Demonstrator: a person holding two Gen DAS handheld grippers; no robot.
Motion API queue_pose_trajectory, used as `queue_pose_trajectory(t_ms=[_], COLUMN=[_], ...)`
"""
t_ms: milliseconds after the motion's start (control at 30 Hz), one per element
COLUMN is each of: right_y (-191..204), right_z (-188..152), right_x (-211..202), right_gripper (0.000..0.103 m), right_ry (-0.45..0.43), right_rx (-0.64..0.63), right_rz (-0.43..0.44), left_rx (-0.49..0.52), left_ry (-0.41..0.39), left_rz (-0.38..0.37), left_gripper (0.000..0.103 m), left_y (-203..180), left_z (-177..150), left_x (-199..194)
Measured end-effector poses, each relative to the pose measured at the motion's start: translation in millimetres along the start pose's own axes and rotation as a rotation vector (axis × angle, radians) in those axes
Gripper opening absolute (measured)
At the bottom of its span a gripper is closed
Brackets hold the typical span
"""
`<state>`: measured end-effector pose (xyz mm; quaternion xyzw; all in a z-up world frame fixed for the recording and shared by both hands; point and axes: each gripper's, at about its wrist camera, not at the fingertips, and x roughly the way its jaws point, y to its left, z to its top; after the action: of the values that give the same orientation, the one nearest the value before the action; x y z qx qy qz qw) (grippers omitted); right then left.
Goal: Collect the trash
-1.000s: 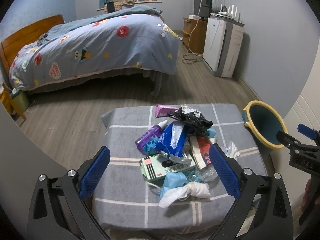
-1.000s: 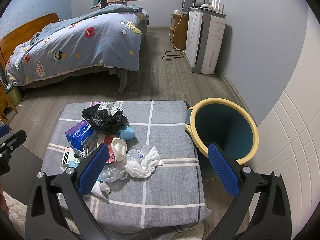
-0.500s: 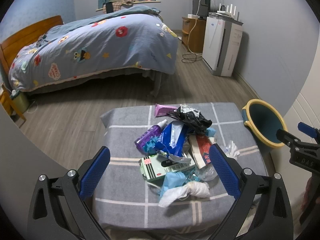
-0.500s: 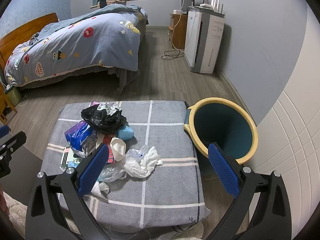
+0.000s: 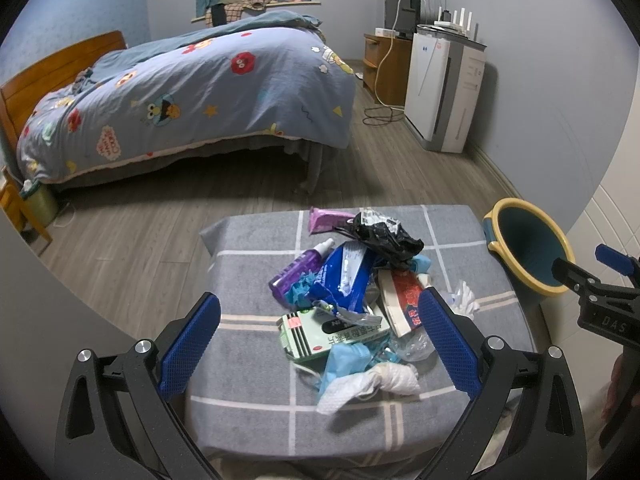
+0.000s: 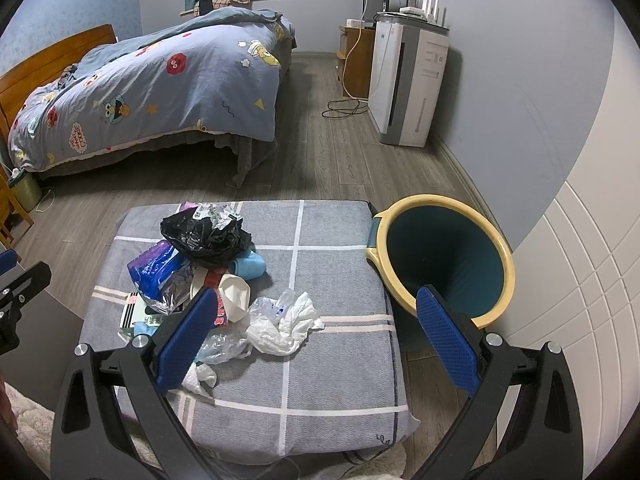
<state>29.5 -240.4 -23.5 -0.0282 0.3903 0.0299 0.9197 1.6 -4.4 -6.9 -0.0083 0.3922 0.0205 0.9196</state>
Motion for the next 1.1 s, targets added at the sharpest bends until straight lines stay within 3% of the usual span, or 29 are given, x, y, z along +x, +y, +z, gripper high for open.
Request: queue_pose_trajectory(t_ms=[800,867,1000,1100], right_y=[1.2,6.3,22.1,42.7], right_z=[-5.1,-3.0,11.4,20.9], right_x=[6.2,8.7,16.4,33.3], right_gripper=[0.098,0.098,0.098,0.098], right_ry=[0.036,0.041,0.013,0.009], right_rx=[-0.003,-0.021,-0.082,-0.166], right_rz=[0.008,0.020,0.025,0.007], left_rx=[-0.019,-0.015,-0.003,-0.051], left_ry=[0.020,0.008,-0.037,-0.070], left_rz=[-0.023,-0.035,0.015,0.025], left_gripper=[0.098,0.098,0.098,0.098], left_y=[5.6,8.3,17.4,32.6], left_z=[-8.6,-3.0,18.9,36.4], left_x=[5.5,5.0,9.0,16.7])
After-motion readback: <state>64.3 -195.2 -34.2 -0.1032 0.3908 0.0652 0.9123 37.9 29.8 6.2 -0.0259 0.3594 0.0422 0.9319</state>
